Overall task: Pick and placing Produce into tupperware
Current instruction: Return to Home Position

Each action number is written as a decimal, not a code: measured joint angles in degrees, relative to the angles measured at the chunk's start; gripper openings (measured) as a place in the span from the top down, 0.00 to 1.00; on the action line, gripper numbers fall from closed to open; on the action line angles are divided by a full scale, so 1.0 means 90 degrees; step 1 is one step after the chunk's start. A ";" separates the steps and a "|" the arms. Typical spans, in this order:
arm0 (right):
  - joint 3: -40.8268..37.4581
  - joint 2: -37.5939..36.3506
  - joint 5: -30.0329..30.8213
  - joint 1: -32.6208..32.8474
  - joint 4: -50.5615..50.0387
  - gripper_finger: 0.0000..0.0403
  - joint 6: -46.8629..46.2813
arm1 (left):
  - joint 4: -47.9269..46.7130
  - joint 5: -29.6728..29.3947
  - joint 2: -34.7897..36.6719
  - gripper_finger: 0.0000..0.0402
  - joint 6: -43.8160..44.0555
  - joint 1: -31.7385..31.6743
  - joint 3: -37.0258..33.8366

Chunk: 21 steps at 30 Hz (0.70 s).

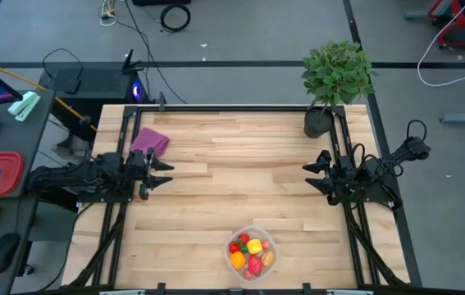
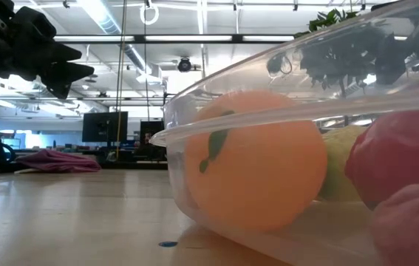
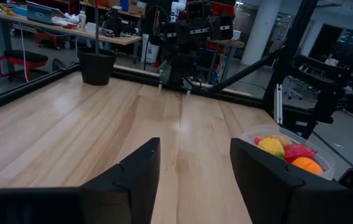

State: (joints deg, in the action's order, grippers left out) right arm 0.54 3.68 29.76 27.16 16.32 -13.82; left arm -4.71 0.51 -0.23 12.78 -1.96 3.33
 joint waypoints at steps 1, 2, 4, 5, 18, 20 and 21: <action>0.0000 0.0000 0.0000 0.0000 0.0000 0.39 0.0000 | 0.0000 0.0000 0.0000 0.50 0.0002 0.0000 0.0000; 0.0000 0.0000 0.0000 -0.0001 -0.0001 0.39 0.0000 | -0.0002 0.0000 0.0000 0.49 0.0002 0.0000 0.0000; 0.0000 0.0000 0.0000 0.0000 0.0000 0.39 0.0000 | 0.0000 0.0000 0.0000 0.49 0.0000 0.0000 0.0000; 0.0000 0.0000 0.0000 -0.0001 -0.0002 0.39 0.0000 | 0.0000 0.0000 0.0000 0.50 0.0002 0.0000 0.0000; 0.0000 0.0000 0.0000 -0.0002 0.0000 0.39 0.0000 | 0.0000 -0.0001 0.0000 0.51 0.0000 0.0000 0.0000; 0.0000 0.0000 0.0000 0.0000 0.0000 0.39 0.0000 | 0.0000 0.0000 0.0000 0.51 0.0002 0.0000 0.0000; 0.0000 0.0000 0.0000 -0.0002 0.0000 0.39 0.0000 | -0.0002 0.0000 0.0000 0.50 0.0002 0.0000 0.0000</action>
State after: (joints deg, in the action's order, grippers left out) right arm 0.54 3.68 29.76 27.14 16.32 -13.82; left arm -4.73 0.51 -0.23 12.80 -1.96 3.33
